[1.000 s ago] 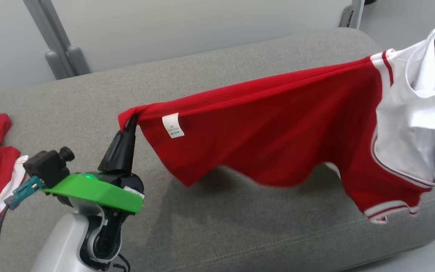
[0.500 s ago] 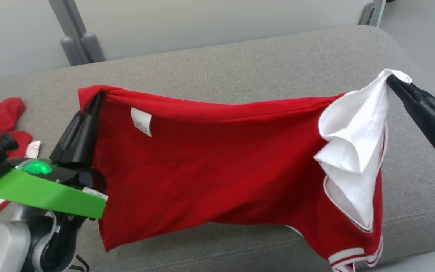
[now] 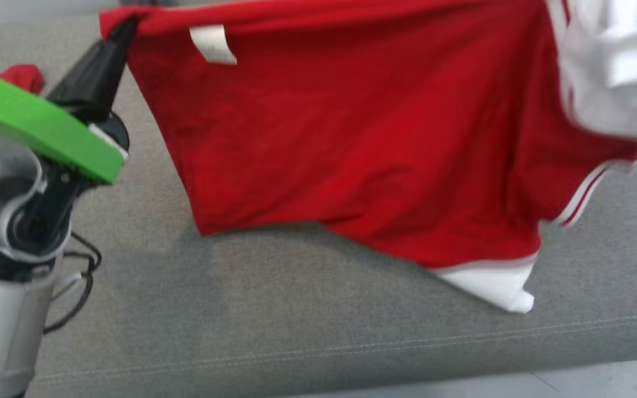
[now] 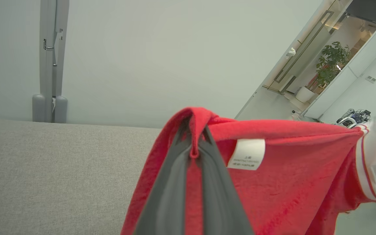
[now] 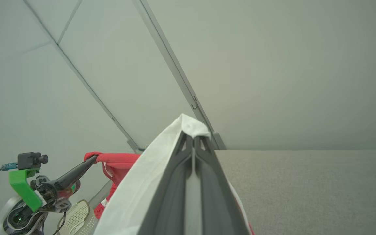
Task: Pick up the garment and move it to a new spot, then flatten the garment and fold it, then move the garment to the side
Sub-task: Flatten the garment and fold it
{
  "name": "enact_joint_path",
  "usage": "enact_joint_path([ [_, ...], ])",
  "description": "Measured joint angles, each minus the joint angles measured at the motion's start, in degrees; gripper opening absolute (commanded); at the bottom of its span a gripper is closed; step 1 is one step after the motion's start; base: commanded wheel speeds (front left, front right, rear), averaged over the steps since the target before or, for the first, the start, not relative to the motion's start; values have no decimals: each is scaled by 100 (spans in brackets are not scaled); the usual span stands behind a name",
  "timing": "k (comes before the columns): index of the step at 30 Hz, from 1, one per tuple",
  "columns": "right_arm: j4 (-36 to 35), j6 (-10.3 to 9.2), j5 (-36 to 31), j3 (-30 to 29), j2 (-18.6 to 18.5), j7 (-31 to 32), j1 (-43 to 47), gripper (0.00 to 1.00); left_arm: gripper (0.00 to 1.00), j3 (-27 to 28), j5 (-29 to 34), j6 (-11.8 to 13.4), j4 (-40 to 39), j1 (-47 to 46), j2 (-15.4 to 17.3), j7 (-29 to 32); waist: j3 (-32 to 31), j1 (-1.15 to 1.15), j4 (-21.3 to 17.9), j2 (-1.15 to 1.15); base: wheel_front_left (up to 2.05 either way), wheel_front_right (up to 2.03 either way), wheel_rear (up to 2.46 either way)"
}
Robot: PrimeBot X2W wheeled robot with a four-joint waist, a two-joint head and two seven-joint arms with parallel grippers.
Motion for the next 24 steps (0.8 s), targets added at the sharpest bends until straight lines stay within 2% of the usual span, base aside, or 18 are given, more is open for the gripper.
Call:
enact_joint_path([
  [4,549,-12,-594,-4,493,-230,-1359,0,0,32,166,34,533,-1111,-237,71,302,0,190,0,0,0,0],
  [8,977,-9,-1322,-42,940,-638,-2712,0,0,301,470,68,814,-2292,-555,-153,633,0,342,0,0,0,0],
  [11,1222,-3,-1807,-122,1191,-912,-3583,0,0,533,644,68,832,-3021,-636,-416,891,0,421,0,0,0,0],
  [14,1229,-3,-1885,-9,1510,-1093,-4123,0,0,655,860,69,837,-3390,-624,-608,1153,0,467,0,0,0,0],
  [16,1165,-3,-1857,214,1707,-1102,-4198,0,0,604,942,68,886,-3393,-497,-666,1327,0,478,0,0,0,0],
  [18,1180,-3,-1807,472,1812,-1159,-4014,0,0,472,1093,-65,1038,-3234,-446,-854,1492,0,476,0,0,0,0],
  [21,1217,52,-1638,614,1874,-1257,-3070,0,0,226,1125,-323,1290,-2425,-524,-1076,1681,1,455,0,0,0,0],
  [24,1245,53,-1382,733,2000,-1298,-1826,0,0,133,1121,-419,1564,-1416,-545,-1255,1742,1,396,0,0,0,0],
])
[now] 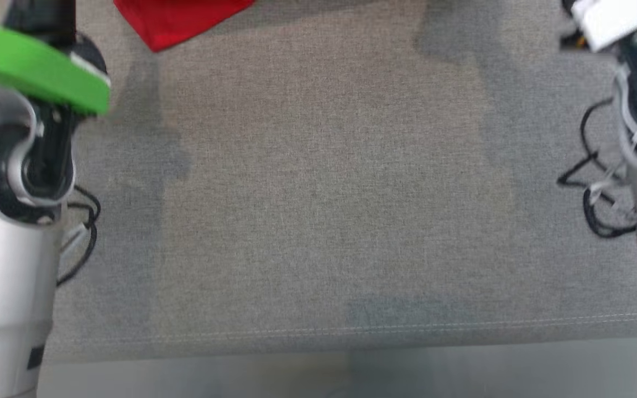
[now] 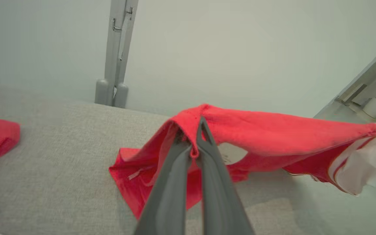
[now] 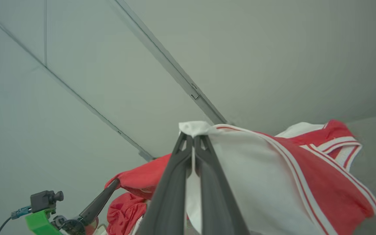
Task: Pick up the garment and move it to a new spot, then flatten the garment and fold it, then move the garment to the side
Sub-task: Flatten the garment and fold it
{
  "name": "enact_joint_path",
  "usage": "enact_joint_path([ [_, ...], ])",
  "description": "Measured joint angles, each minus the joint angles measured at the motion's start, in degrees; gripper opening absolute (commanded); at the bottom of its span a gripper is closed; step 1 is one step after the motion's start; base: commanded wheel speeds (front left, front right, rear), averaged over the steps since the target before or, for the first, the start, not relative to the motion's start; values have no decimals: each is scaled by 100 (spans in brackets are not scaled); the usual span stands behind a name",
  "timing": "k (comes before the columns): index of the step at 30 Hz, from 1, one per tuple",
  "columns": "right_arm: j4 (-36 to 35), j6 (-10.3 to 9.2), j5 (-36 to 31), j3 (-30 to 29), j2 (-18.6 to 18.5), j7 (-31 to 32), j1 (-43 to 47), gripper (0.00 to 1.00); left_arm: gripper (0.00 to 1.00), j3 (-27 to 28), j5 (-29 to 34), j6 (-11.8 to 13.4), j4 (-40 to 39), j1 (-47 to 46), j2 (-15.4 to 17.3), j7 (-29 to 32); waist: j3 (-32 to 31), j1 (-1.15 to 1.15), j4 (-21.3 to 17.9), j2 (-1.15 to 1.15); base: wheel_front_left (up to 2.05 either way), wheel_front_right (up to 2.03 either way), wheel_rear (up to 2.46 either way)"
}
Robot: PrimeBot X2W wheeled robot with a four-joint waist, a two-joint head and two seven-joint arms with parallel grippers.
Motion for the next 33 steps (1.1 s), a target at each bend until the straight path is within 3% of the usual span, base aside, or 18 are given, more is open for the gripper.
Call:
enact_joint_path([
  [6,-22,-3,326,-8,185,-315,1685,0,0,146,-83,-93,419,1358,89,-419,-180,0,-118,0,0,0,0],
  [13,-25,99,448,-23,175,-549,2732,0,0,232,-365,-241,546,2139,-22,-723,-599,-1,-296,0,0,0,0],
  [22,-334,137,506,113,-149,-503,3942,0,0,169,-404,-249,628,3048,-119,-916,-1243,-1,-468,0,0,0,0],
  [33,-722,53,1,357,-584,-489,5166,0,0,-90,-388,-164,522,4138,-288,-1002,-1735,-1,-520,0,0,0,0],
])
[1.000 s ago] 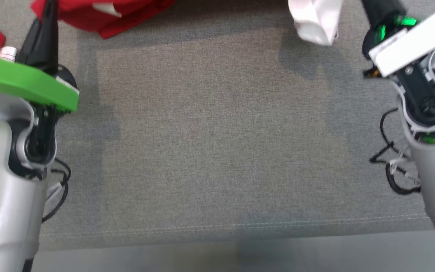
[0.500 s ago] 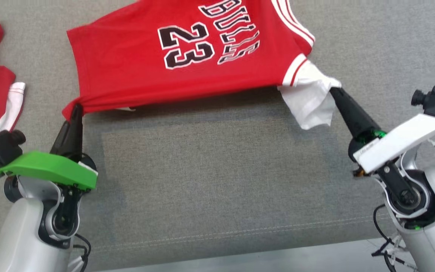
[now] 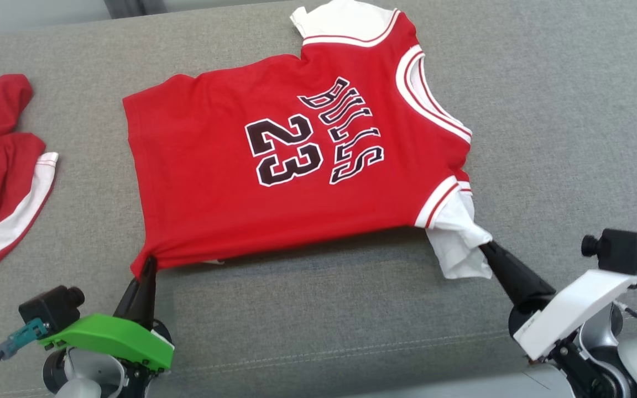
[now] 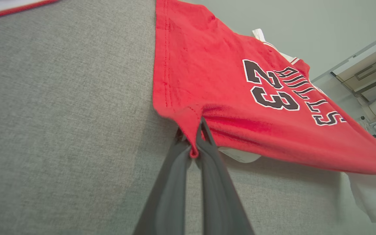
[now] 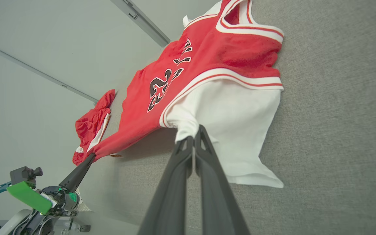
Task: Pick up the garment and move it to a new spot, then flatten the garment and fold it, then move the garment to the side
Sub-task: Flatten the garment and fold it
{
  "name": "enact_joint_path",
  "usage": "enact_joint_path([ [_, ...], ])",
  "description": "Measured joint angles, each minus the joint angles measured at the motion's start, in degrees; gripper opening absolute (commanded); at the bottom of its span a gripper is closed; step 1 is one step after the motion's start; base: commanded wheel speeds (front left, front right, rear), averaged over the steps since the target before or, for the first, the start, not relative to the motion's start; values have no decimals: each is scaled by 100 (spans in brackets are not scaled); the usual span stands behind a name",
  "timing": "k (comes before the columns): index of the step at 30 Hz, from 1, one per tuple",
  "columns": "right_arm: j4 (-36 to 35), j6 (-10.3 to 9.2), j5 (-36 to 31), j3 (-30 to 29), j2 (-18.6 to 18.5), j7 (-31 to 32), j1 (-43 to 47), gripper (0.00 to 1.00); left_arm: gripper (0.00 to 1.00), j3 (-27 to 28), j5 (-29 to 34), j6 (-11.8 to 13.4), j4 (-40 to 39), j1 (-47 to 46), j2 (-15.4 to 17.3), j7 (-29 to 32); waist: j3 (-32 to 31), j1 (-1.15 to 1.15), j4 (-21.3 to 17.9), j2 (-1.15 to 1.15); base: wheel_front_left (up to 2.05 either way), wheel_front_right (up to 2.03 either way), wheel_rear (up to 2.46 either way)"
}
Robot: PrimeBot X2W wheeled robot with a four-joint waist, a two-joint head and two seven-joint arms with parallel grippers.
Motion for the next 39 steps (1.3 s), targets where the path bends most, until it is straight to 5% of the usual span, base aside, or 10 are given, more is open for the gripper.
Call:
enact_joint_path([
  [13,-33,-25,-721,600,-246,66,781,0,0,10,123,122,-154,438,118,-153,-54,0,111,0,0,0,0],
  [39,1395,-58,-2257,1669,274,-169,173,0,0,-261,434,331,385,681,-23,-237,-72,0,12,0,0,0,0],
])
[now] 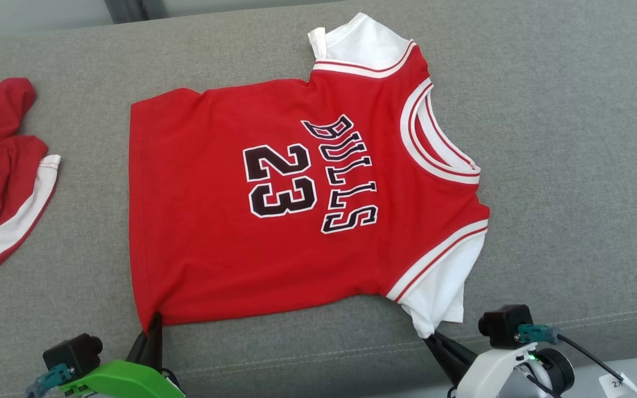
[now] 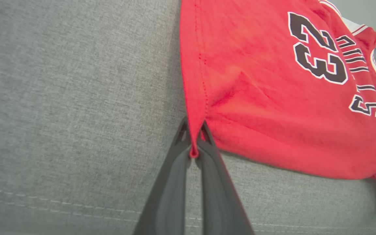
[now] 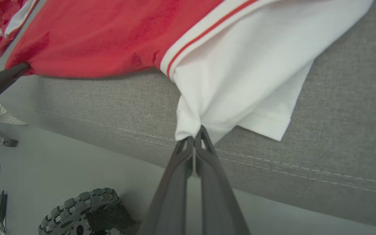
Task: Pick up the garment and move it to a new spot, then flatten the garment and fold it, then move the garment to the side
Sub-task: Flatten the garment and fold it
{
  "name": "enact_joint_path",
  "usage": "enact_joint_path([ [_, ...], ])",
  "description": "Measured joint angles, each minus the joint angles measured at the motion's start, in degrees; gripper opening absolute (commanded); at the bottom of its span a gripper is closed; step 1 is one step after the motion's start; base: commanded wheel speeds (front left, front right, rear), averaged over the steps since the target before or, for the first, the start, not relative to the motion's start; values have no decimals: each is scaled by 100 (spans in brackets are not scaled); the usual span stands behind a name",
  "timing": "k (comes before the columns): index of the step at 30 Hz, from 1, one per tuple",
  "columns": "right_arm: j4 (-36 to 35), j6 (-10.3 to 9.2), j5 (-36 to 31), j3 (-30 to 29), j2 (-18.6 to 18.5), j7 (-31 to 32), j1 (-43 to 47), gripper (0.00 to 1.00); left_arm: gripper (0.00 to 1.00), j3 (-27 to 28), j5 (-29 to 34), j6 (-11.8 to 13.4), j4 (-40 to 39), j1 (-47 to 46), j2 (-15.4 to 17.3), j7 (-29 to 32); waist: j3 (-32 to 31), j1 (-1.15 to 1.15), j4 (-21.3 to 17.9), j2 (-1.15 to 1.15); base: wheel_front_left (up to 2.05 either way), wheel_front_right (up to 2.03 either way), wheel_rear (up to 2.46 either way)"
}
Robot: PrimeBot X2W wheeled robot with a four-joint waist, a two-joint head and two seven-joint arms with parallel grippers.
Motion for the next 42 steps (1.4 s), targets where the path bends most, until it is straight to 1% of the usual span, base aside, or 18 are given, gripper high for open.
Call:
enact_joint_path([
  [2,129,0,-65,68,33,1,-58,0,0,2,0,0,25,-2,-5,-10,0,0,1,0,0,0,0],
  [3,180,0,-81,97,62,1,-79,26,0,3,0,0,34,-2,-11,-13,0,0,1,0,0,0,0],
  [4,218,2,-92,125,98,0,-101,48,0,8,-1,0,47,-2,-18,-16,-1,0,0,0,0,0,0],
  [5,240,2,-91,146,142,-2,-130,84,0,13,-1,2,59,-2,-21,-30,-4,0,-7,0,0,0,0],
  [6,240,2,-91,145,191,-9,-148,100,0,16,-1,2,67,-2,-21,-33,-3,0,-16,0,0,0,0],
  [12,255,9,-52,48,304,-185,-151,100,0,90,-1,18,141,-3,-19,-63,0,0,-105,0,0,0,0],
  [18,294,8,63,-154,271,-360,-91,100,0,130,-5,21,190,-3,-19,-109,-36,0,-235,0,0,0,0],
  [25,368,2,311,-365,193,-510,284,100,0,143,-13,21,234,-1,-20,-115,-138,0,-373,0,0,0,0],
  [33,527,2,464,-589,153,-742,499,100,0,137,-13,21,247,1,-19,-115,-201,0,-424,0,0,0,0],
  [35,627,2,475,-662,159,-811,501,100,12,112,-13,21,248,1,-19,-115,-216,0,-421,0,0,0,0],
  [37,686,2,520,-736,162,-868,524,100,19,73,-13,21,249,1,-38,-114,-237,0,-399,0,0,0,0],
  [42,791,2,633,-786,210,-967,597,100,18,40,-13,38,276,9,-83,-109,-294,0,-309,0,0,0,0],
])
